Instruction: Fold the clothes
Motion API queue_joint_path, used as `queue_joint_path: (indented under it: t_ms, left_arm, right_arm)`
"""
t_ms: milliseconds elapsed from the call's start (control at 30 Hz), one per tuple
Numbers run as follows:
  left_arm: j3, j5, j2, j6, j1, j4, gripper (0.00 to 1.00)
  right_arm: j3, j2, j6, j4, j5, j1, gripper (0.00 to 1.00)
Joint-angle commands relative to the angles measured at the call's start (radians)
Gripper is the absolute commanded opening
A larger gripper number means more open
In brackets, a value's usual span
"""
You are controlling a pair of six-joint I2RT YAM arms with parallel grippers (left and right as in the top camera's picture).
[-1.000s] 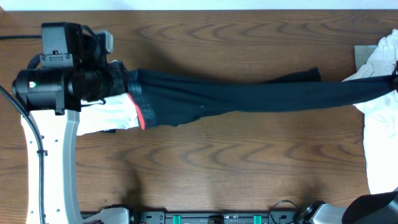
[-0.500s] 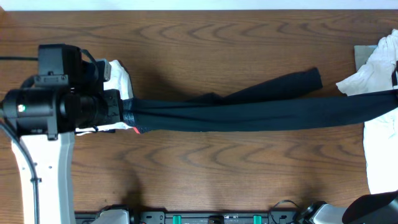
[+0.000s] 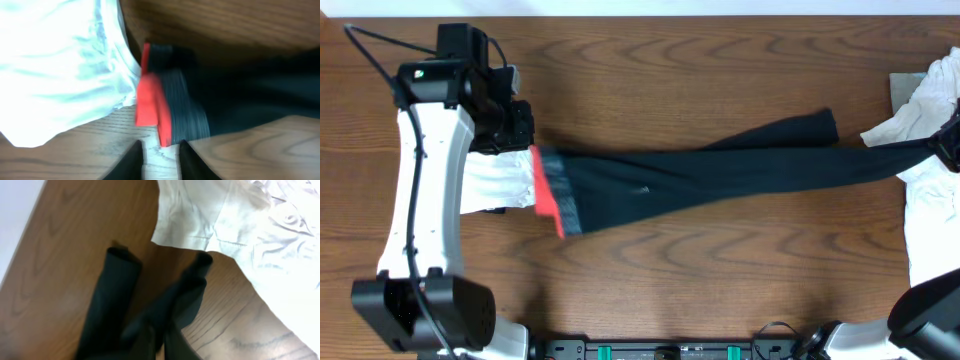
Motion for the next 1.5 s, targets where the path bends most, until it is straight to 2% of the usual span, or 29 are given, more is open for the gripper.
queue_joint_path:
  t_ms: [0, 133, 233, 433, 767, 1167, 1300, 1467]
  left_arm:
    - [-0.005, -0.011, 0.016, 0.005, 0.000, -0.010, 0.33]
    - [-0.005, -0.010, 0.013, 0.005, 0.000, -0.056, 0.38]
    - [-0.011, -0.010, 0.014, 0.006, -0.003, -0.110, 0.38]
    - [-0.112, 0.006, 0.014, 0.001, -0.032, -0.105, 0.38]
    - [-0.397, 0.008, 0.015, 0.014, -0.086, 0.157, 0.38]
    - [-0.547, 0.009, 0.023, 0.043, -0.086, 0.364, 0.39]
    - [-0.575, 0.009, 0.023, 0.046, -0.086, 0.415, 0.43]
    - [-0.580, 0.077, 0.030, 0.069, -0.088, 0.447, 0.43]
  right_arm:
    - [0.016, 0.013, -0.010, 0.011, 0.017, 0.007, 0.14]
    - [0.016, 0.013, -0.010, 0.023, 0.017, 0.007, 0.34]
    - [0.016, 0.013, -0.011, 0.020, 0.017, 0.007, 0.39]
    - [0.016, 0.013, -0.011, 0.021, 0.017, 0.007, 0.41]
    - [0.016, 0.013, -0.014, 0.015, 0.017, 0.007, 0.41]
    - [0.016, 0.013, -0.014, 0.002, 0.017, 0.007, 0.41]
    - [0.016, 0.013, -0.014, 0.002, 0.017, 0.007, 0.41]
    - [0.016, 0.013, -0.014, 0.002, 0.017, 0.007, 0.40]
